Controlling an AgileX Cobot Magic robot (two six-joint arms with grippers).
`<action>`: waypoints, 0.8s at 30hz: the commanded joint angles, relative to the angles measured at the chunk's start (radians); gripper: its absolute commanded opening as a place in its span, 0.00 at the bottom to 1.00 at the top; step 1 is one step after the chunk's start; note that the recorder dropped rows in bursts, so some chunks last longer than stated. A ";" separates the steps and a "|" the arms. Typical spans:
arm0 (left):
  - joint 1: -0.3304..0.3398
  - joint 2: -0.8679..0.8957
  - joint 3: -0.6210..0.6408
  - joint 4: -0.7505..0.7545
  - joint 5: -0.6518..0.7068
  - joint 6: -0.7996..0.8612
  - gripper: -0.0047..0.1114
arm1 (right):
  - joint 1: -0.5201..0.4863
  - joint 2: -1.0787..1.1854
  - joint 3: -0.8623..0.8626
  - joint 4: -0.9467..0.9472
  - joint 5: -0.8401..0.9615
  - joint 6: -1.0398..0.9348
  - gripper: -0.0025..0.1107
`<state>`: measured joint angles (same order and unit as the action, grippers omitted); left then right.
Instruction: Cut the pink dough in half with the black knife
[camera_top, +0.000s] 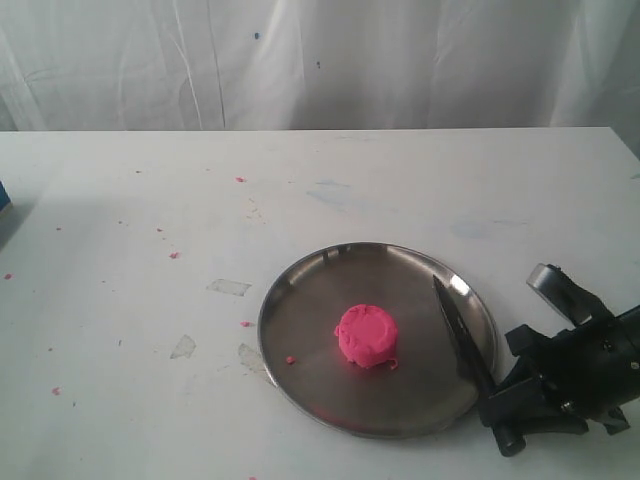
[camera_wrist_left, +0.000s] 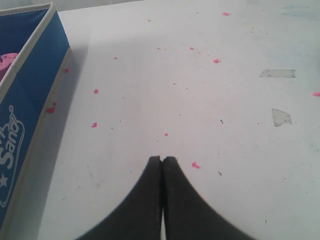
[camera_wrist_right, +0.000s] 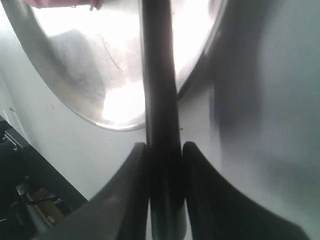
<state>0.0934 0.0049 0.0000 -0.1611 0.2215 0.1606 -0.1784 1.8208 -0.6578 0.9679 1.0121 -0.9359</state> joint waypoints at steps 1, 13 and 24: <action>0.003 -0.005 0.000 0.000 -0.006 0.000 0.04 | 0.003 0.003 -0.013 0.009 0.011 -0.001 0.07; 0.003 -0.005 0.000 0.000 -0.006 0.000 0.04 | 0.033 -0.016 -0.056 0.063 0.110 -0.005 0.02; 0.003 -0.005 0.000 0.000 -0.006 0.000 0.04 | 0.126 -0.063 -0.091 0.163 0.103 -0.055 0.02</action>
<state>0.0934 0.0049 0.0000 -0.1611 0.2215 0.1606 -0.0694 1.7738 -0.7443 1.0957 1.1110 -0.9659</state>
